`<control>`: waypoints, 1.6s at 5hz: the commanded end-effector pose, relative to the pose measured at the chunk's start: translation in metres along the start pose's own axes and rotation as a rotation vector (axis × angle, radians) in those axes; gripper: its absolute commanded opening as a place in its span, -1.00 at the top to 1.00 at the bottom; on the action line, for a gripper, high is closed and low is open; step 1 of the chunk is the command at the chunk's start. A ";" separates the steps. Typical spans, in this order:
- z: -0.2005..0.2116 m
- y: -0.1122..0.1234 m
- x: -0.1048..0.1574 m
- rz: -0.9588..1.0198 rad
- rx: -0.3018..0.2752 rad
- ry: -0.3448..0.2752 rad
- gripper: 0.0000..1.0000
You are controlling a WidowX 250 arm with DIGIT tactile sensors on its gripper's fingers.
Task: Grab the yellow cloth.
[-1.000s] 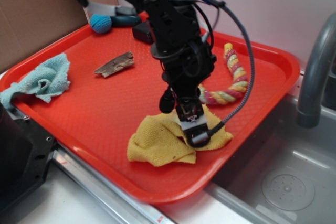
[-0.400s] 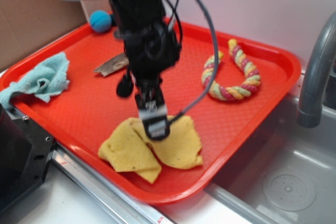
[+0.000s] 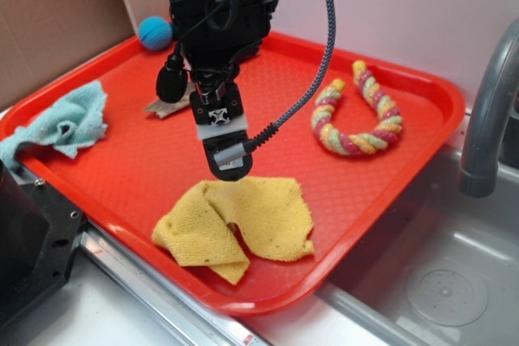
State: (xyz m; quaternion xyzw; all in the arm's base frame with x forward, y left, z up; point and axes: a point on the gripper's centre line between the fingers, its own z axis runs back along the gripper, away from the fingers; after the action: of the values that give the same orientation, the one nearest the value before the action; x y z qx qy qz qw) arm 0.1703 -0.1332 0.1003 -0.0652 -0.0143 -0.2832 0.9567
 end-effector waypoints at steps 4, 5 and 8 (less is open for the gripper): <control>-0.080 -0.004 -0.021 0.046 0.010 0.235 -0.17; -0.078 -0.003 -0.019 0.059 0.012 0.205 1.00; -0.031 0.043 -0.009 0.264 0.104 0.042 1.00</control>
State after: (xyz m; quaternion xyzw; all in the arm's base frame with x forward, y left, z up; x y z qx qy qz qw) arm 0.1884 -0.0858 0.0544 -0.0066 0.0167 -0.1549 0.9878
